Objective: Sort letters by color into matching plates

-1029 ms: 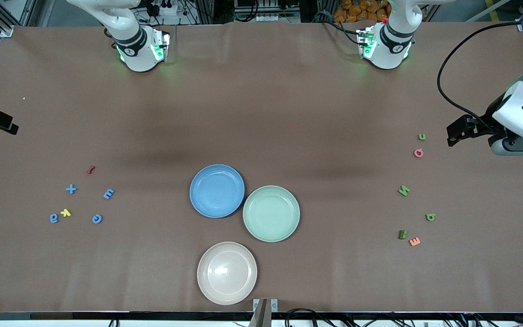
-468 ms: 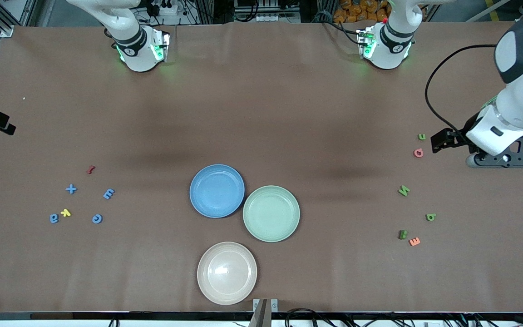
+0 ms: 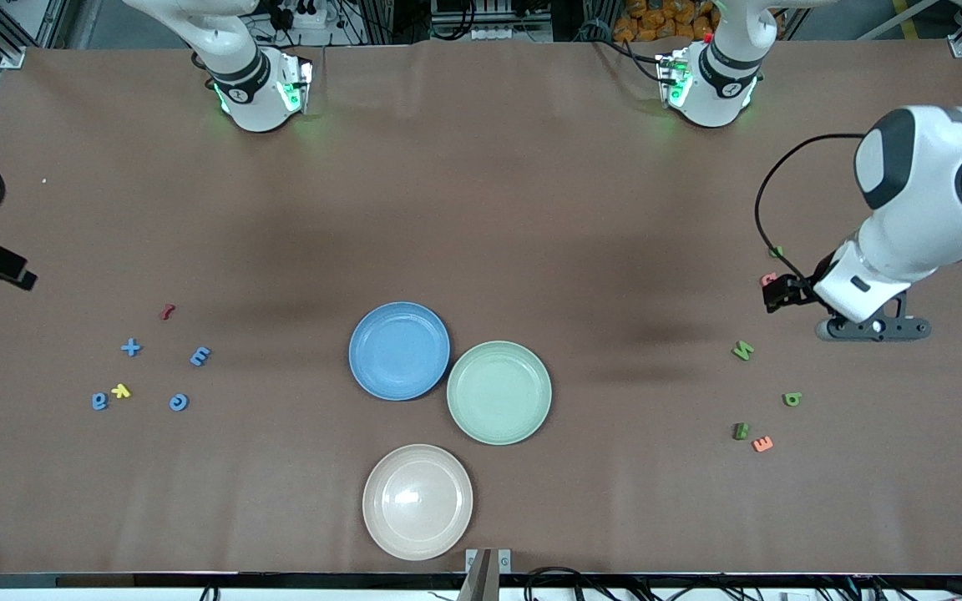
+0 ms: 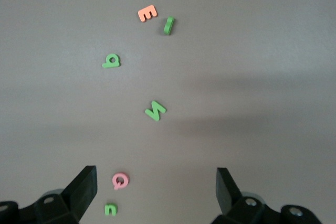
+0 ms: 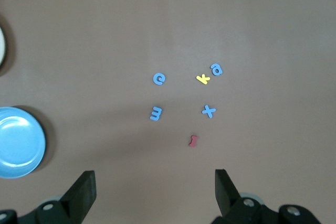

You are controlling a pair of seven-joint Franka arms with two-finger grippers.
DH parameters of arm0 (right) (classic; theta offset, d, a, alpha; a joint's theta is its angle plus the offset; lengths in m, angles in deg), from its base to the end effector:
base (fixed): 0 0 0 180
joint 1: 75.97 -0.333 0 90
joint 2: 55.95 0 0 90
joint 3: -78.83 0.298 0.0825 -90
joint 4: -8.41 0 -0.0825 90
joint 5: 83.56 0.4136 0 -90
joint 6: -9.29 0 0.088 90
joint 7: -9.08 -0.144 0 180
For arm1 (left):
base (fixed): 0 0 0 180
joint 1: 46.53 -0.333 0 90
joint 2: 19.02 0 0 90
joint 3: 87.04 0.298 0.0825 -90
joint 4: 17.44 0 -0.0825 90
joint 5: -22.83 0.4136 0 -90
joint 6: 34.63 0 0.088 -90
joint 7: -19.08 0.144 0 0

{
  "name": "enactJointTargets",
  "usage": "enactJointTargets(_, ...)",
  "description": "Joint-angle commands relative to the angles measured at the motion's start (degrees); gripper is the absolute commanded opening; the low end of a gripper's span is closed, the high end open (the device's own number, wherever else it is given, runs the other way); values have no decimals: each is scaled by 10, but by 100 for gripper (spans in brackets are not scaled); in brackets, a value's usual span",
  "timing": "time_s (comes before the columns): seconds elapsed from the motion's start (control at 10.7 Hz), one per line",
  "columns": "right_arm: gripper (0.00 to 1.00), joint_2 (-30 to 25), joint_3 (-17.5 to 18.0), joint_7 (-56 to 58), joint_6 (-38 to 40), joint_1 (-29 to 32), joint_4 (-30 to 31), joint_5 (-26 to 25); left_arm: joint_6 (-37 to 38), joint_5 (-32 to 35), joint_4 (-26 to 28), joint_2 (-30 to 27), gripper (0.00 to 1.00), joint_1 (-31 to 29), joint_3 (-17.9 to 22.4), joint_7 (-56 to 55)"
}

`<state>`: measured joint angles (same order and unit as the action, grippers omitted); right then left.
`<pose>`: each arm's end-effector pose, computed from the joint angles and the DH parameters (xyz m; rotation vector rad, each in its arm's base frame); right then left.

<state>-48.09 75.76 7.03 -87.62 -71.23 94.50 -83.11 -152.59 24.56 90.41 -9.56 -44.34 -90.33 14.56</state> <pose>0.6305 -0.0836 0.5316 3.1268 -0.2698 0.0813 0.6228 -0.0565 0.3541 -3.1249 0.0468 -0.0205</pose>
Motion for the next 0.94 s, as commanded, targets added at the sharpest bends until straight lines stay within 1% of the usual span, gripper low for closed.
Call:
enactJointTargets(0.0,100,-6,4,-20,-119,25,116,14,-2,43,-96,105,100,7,-1,37)
enactJointTargets(0.09,100,2,4,-47,-149,25,144,24,-2,54,-117,132,100,4,-2,40)
enactJointTargets(0.19,100,12,4,-91,-174,24,165,35,-4,49,-129,155,100,1,-3,47)
enactJointTargets(0.28,100,32,4,-134,-190,21,167,36,-7,46,-160,186,100,1,-3,50)
enactJointTargets(0.47,100,67,4,-226,-224,12,178,36,-9,44,-198,233,100,0,-5,65)
enactJointTargets(0.56,100,85,5,-279,-242,10,179,36,-10,42,-214,254,100,0,-5,90)
enactJointTargets(0.65,100,100,5,-308,-255,8,179,36,-11,38,-230,275,100,-1,-4,120)
enactJointTargets(0.75,100,118,5,-314,-263,0,179,38,-33,33,-241,296,100,-1,-4,144)
enactJointTargets(0.84,100,133,5,-338,-280,-1,183,47,-66,33,-240,312,100,-3,-3,155)
